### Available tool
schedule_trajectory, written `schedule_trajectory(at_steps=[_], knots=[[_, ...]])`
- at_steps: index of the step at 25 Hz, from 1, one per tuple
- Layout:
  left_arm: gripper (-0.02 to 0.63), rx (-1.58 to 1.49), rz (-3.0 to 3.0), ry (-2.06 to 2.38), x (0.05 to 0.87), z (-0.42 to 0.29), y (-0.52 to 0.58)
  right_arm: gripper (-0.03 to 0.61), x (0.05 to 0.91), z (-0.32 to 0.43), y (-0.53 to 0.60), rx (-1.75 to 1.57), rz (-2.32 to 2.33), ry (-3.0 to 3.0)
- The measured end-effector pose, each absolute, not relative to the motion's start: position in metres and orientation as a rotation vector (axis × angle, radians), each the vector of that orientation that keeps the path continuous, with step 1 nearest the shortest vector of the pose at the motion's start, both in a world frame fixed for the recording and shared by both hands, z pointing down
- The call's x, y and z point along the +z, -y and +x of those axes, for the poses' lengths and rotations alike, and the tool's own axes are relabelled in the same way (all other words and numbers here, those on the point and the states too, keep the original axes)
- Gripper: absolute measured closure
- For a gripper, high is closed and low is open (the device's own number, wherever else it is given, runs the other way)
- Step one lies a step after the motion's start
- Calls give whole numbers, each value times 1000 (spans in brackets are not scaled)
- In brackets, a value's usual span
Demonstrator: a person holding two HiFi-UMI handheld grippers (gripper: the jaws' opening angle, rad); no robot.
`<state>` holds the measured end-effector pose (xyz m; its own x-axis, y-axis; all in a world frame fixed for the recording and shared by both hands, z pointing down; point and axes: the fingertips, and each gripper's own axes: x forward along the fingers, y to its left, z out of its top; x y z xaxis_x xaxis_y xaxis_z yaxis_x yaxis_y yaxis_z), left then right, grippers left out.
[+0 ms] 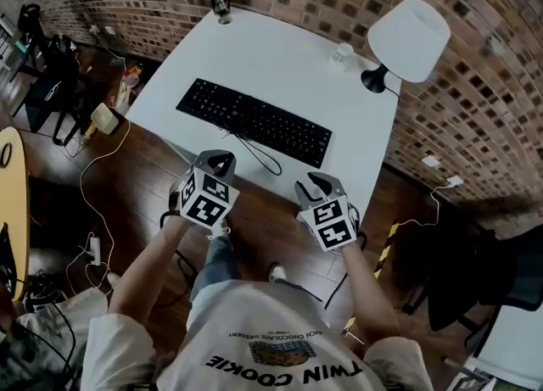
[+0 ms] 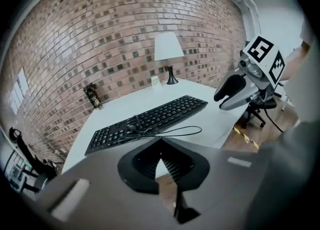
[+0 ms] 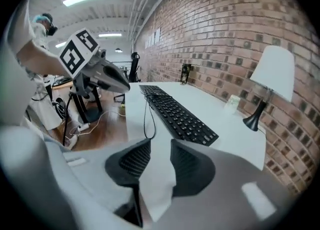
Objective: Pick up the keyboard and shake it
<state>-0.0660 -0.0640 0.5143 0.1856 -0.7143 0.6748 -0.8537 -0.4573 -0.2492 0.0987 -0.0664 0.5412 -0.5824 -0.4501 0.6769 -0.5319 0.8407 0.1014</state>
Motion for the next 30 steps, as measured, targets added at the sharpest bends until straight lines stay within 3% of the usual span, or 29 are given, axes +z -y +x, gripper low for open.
schedule_trajectory(at_steps=[14,21,30], knots=[[606,727,2175,1711,466,75,-47,531,481,127,-44,368,620,2591],[606,574,2095,1778,450,86,-107,570,458,115,-101,479,571,2667],[606,430,2026,1804,447,67,-200,575,447,87,-194,510,574,2692]])
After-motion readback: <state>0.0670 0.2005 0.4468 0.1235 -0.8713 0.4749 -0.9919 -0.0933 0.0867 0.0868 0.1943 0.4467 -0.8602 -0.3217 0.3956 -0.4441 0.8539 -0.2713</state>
